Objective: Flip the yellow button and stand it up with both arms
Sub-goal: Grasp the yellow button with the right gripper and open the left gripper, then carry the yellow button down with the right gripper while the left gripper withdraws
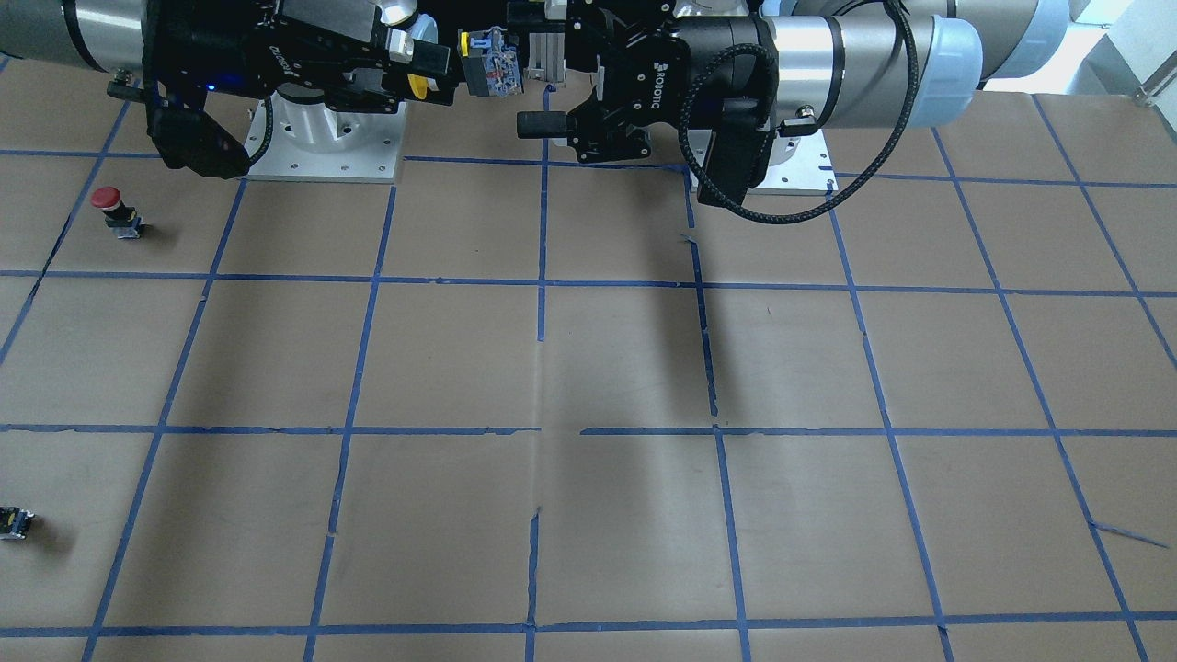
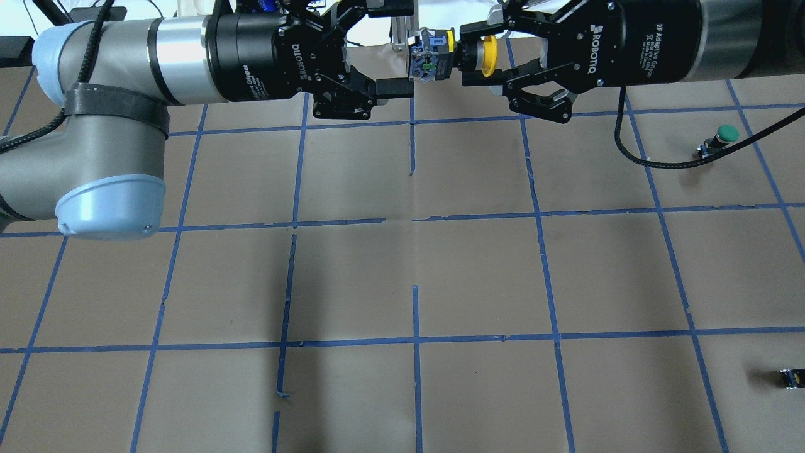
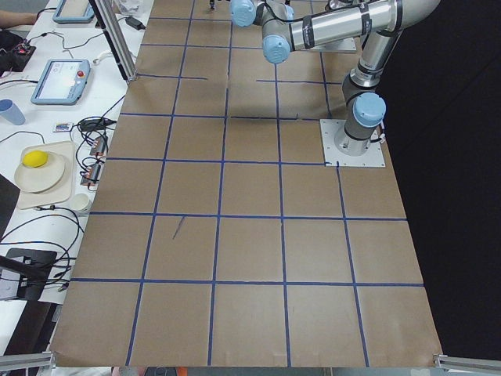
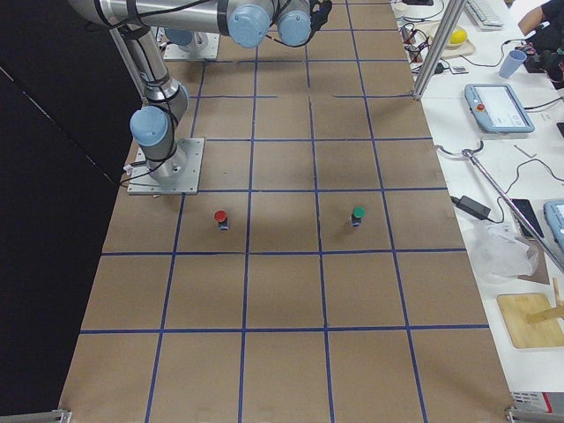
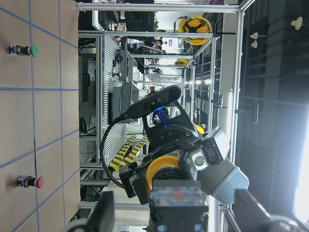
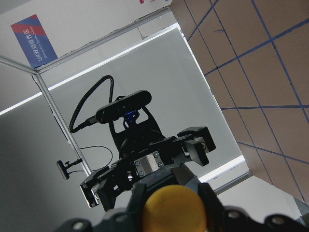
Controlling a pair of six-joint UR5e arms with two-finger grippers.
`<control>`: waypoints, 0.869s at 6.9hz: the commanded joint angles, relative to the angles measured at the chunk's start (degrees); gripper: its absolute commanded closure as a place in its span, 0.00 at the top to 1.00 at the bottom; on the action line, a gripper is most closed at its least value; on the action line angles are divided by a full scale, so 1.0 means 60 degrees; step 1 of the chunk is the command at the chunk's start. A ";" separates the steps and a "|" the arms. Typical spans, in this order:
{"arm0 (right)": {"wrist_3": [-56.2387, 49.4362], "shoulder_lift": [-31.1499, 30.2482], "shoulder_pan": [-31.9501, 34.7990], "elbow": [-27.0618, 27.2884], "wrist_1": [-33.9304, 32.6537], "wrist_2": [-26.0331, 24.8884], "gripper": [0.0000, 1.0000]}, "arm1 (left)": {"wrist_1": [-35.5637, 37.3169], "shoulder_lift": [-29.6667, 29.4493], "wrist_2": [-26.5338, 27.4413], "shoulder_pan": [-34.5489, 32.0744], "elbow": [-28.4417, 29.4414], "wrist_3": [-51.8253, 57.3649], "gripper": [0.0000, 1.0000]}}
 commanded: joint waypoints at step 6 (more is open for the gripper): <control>0.2086 0.0190 0.0025 0.0330 -0.4375 -0.7864 0.19 | -0.0024 0.0112 0.0992 0.0655 -0.0020 -0.0276 1.00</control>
